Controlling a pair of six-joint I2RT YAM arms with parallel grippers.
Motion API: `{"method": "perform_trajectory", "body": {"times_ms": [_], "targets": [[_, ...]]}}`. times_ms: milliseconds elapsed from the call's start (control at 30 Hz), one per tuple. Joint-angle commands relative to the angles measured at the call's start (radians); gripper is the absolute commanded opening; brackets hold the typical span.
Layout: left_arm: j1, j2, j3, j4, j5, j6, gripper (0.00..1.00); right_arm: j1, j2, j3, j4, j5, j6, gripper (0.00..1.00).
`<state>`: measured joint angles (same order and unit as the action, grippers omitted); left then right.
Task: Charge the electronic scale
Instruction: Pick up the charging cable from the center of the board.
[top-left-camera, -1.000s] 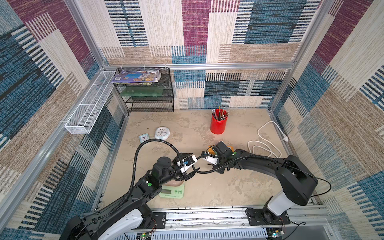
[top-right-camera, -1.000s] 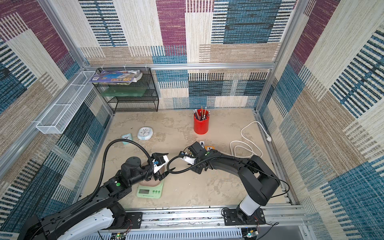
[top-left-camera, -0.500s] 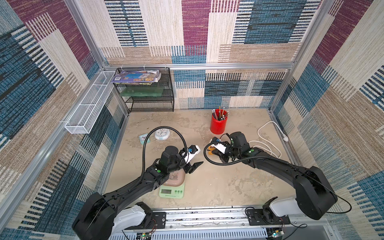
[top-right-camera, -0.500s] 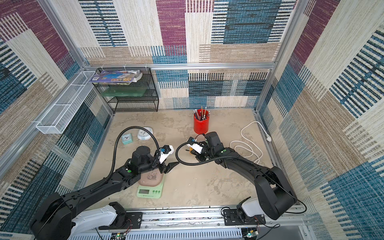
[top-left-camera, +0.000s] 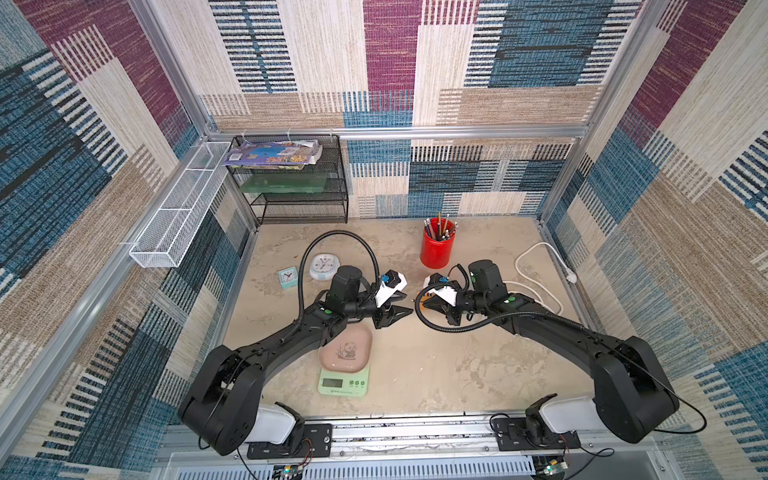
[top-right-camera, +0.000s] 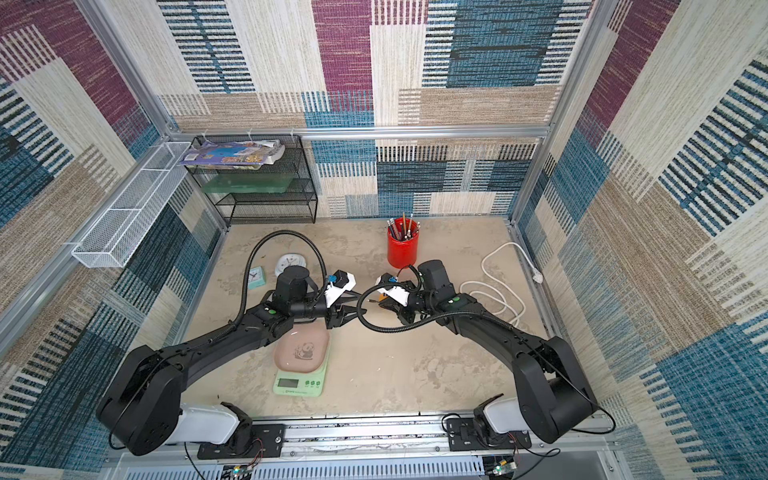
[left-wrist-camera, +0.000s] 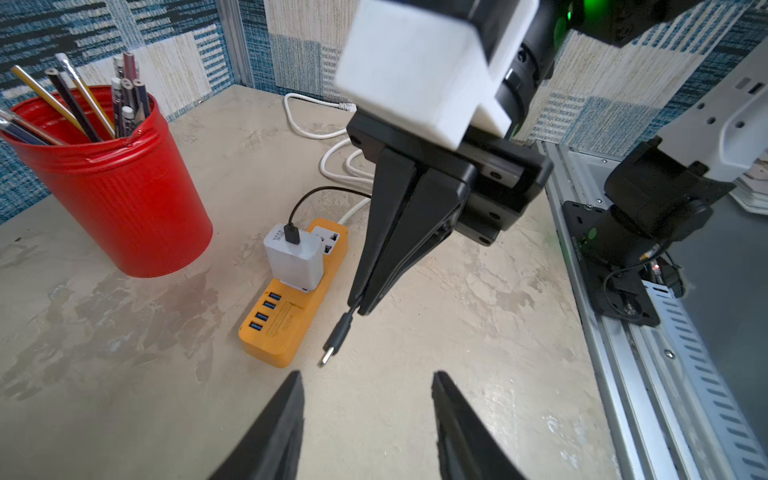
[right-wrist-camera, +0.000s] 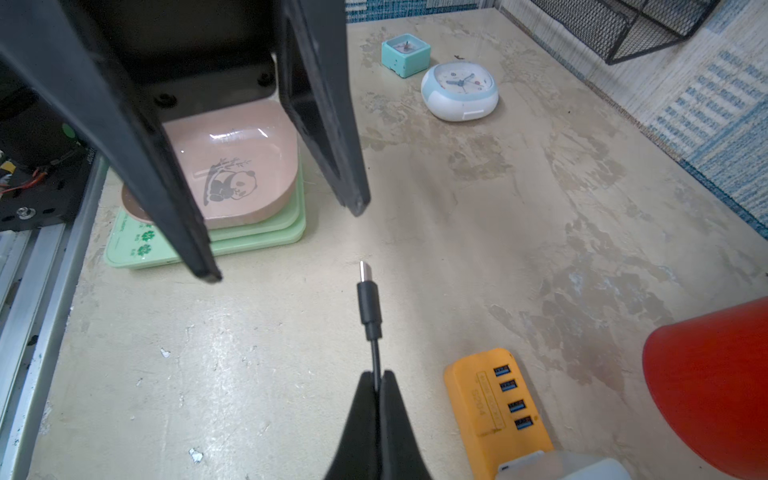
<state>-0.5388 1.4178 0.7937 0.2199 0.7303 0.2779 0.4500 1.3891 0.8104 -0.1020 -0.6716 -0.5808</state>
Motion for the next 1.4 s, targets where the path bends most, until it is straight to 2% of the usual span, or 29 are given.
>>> {"method": "perform_trajectory", "body": {"times_ms": [0,167,367,700,833,1067,1367], "targets": [[0.003,0.031,0.034,-0.023,0.065,0.062,0.51,-0.003,-0.008,-0.003,0.015,-0.049,-0.022,0.05],[0.002,0.092,0.096,-0.073,0.077,0.087,0.48,-0.004,-0.010,-0.001,0.004,-0.064,-0.031,0.05],[0.002,0.109,0.120,-0.097,0.099,0.099,0.28,-0.008,-0.010,-0.002,-0.001,-0.075,-0.035,0.06],[0.002,0.123,0.134,-0.117,0.111,0.105,0.09,-0.022,-0.041,-0.005,0.001,-0.093,-0.035,0.10],[0.002,0.129,0.143,-0.117,0.116,0.096,0.06,-0.026,-0.056,-0.011,0.002,-0.103,-0.036,0.13],[0.003,0.133,0.164,-0.128,0.128,0.085,0.05,-0.024,-0.071,-0.021,0.013,-0.111,-0.035,0.29],[0.002,0.135,0.180,-0.141,0.162,0.088,0.05,-0.022,-0.060,-0.005,0.031,-0.145,-0.036,0.32]]}}
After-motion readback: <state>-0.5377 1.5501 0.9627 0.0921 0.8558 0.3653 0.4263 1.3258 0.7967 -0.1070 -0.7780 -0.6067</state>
